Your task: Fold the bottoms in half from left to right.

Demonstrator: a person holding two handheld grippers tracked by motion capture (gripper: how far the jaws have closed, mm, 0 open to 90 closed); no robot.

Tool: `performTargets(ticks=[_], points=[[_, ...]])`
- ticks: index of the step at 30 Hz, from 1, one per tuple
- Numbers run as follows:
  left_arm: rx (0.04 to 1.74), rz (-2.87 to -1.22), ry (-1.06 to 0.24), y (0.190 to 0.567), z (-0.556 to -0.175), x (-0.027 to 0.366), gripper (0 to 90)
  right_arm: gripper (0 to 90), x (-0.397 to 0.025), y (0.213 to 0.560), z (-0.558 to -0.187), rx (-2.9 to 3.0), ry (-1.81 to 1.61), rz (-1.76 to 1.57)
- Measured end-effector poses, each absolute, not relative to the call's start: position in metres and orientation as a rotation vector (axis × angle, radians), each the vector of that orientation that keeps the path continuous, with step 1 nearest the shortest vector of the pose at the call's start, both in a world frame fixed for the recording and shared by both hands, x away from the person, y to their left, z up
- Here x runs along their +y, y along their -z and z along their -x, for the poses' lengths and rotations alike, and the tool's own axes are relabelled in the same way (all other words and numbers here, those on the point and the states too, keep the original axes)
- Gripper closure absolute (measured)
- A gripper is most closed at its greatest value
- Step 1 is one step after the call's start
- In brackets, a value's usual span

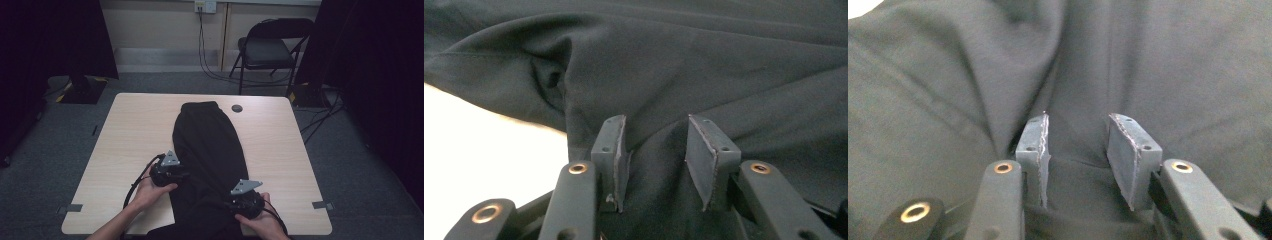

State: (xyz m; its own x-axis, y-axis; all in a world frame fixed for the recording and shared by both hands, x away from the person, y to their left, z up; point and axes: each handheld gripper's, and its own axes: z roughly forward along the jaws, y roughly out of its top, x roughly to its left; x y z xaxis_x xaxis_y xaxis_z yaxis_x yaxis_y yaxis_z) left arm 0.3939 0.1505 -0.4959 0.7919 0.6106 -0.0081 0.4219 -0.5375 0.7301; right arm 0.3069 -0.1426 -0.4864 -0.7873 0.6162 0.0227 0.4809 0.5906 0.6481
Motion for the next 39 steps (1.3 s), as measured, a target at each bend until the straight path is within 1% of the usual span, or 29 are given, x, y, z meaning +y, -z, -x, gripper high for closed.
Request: performTargets(ticks=[2,6,8,11,12,13,15,17,20,21,23,25,26,30,32,33,35,39], points=[[0.774,-2.253,-0.311,0.492,-0.385,0.149,60.5,59.1,-0.143,0.486,-0.303,2.639,-0.985,-0.907],[0.803,-2.287,-0.297,0.488,-0.359,0.159,62.6,58.0,-0.140,0.482,-0.312,2.617,-1.057,-0.905],[0.804,-2.309,-0.281,0.487,-0.347,0.166,62.5,57.4,-0.138,0.477,-0.323,2.574,-1.109,-0.916],[0.855,-2.335,-0.249,0.481,-0.333,0.175,62.3,57.2,-0.138,0.469,-0.341,2.503,-1.134,-0.940],[0.835,-2.322,-0.244,0.480,-0.331,0.177,61.9,57.2,-0.137,0.467,-0.348,2.482,-1.141,-0.945],[0.814,-2.302,-0.246,0.479,-0.332,0.176,60.6,57.6,-0.137,0.465,-0.355,2.472,-1.155,-0.949],[0.833,-2.245,-0.269,0.470,-0.343,0.176,56.3,60.4,-0.135,0.461,-0.371,2.441,-1.150,-0.949],[0.860,-2.191,-0.273,0.462,-0.362,0.177,58.2,61.9,-0.132,0.458,-0.390,2.429,-1.161,-0.948],[0.907,-2.155,-0.274,0.460,-0.399,0.173,58.2,62.9,-0.124,0.458,-0.419,2.415,-1.139,-0.956],[0.920,-2.141,-0.277,0.462,-0.411,0.170,58.9,62.9,-0.120,0.460,-0.428,2.411,-1.121,-0.942],[0.932,-2.165,-0.305,0.467,-0.432,0.164,59.2,63.8,-0.113,0.464,-0.442,2.402,-1.107,-0.941],[0.924,-2.172,-0.363,0.474,-0.444,0.160,60.0,63.7,-0.106,0.468,-0.454,2.404,-1.102,-0.960],[0.953,-2.157,-0.348,0.479,-0.448,0.159,60.0,63.8,-0.102,0.471,-0.458,2.411,-1.089,-0.965],[0.979,-2.193,-0.340,0.490,-0.451,0.155,59.4,63.6,-0.093,0.484,-0.468,2.462,-1.036,-0.985],[0.942,-2.220,-0.396,0.491,-0.447,0.151,58.9,61.6,-0.092,0.491,-0.468,2.493,-0.994,-0.987],[0.944,-2.225,-0.381,0.490,-0.444,0.150,61.4,61.2,-0.093,0.492,-0.466,2.488,-1.003,-0.985],[0.944,-2.225,-0.372,0.490,-0.437,0.149,61.7,59.6,-0.096,0.490,-0.463,2.510,-0.996,-1.004],[0.895,-2.245,-0.344,0.490,-0.415,0.154,61.6,59.9,-0.105,0.492,-0.444,2.513,-1.037,-0.992]])
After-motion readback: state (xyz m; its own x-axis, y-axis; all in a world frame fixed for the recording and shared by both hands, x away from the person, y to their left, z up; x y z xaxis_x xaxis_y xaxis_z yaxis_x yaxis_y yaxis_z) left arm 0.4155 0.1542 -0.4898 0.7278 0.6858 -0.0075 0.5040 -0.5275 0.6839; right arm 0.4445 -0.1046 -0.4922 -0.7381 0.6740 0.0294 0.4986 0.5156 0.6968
